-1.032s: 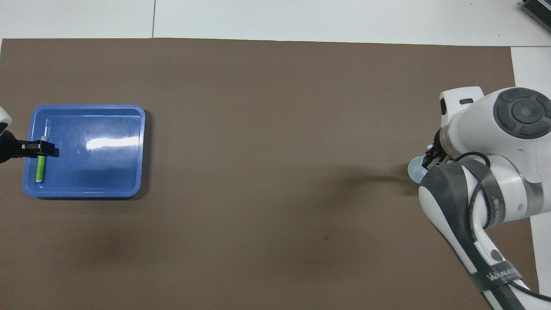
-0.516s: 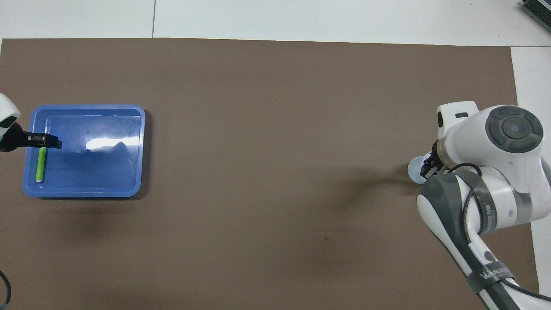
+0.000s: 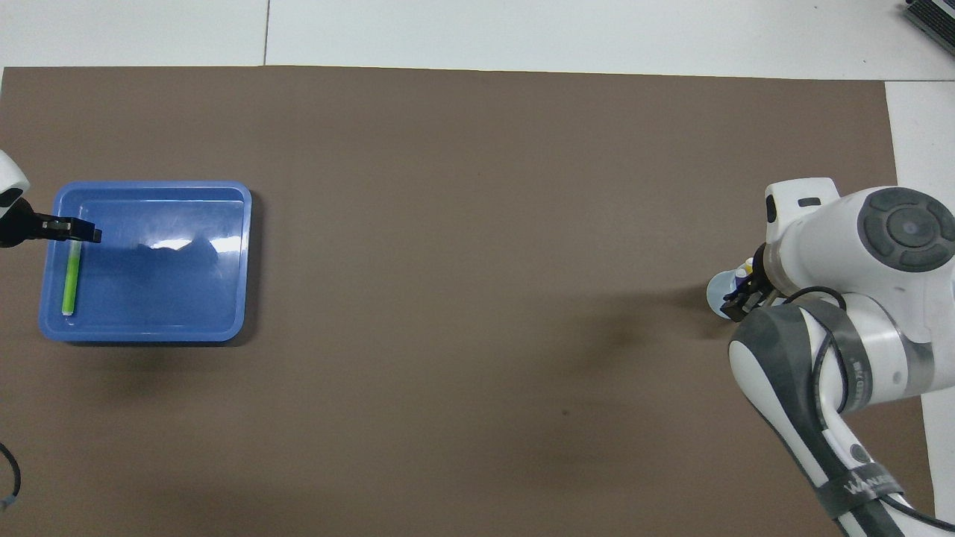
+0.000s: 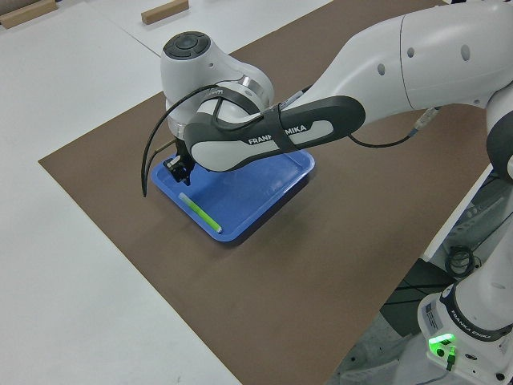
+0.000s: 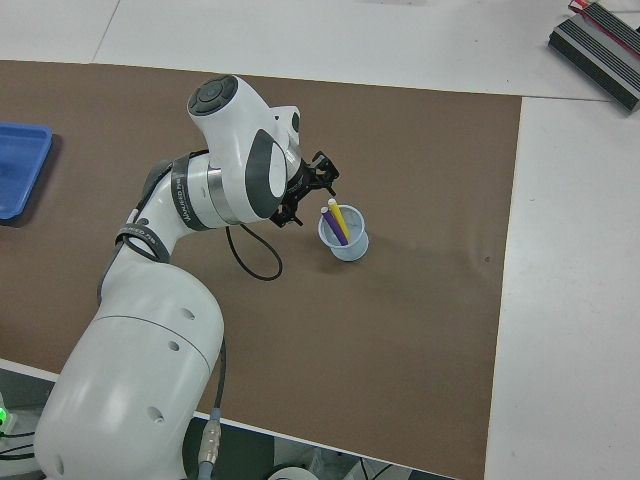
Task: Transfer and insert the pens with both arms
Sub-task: 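Open the right gripper and raise it back toward the table center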
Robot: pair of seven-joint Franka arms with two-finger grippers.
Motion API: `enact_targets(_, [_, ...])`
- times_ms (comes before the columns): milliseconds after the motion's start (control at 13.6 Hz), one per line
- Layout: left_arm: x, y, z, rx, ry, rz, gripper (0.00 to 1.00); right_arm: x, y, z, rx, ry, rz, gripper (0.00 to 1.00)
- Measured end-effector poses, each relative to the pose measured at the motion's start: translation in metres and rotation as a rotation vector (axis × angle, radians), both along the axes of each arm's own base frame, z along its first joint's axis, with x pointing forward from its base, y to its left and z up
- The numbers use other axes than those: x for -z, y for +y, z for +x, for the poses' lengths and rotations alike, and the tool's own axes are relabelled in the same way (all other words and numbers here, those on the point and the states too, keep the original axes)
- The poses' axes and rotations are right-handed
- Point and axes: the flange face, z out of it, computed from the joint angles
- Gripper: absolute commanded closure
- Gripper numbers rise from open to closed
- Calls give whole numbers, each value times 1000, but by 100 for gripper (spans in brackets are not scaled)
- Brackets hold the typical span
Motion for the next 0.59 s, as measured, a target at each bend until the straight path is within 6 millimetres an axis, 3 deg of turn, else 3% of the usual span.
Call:
enact_targets(295, [8,16,2,-13,0,-1,36,-10,28,-7,89,13,153,0])
enact_targets(590, [12,18,4,-16,-17,5,34,-21,102,-15,281,19,329,0])
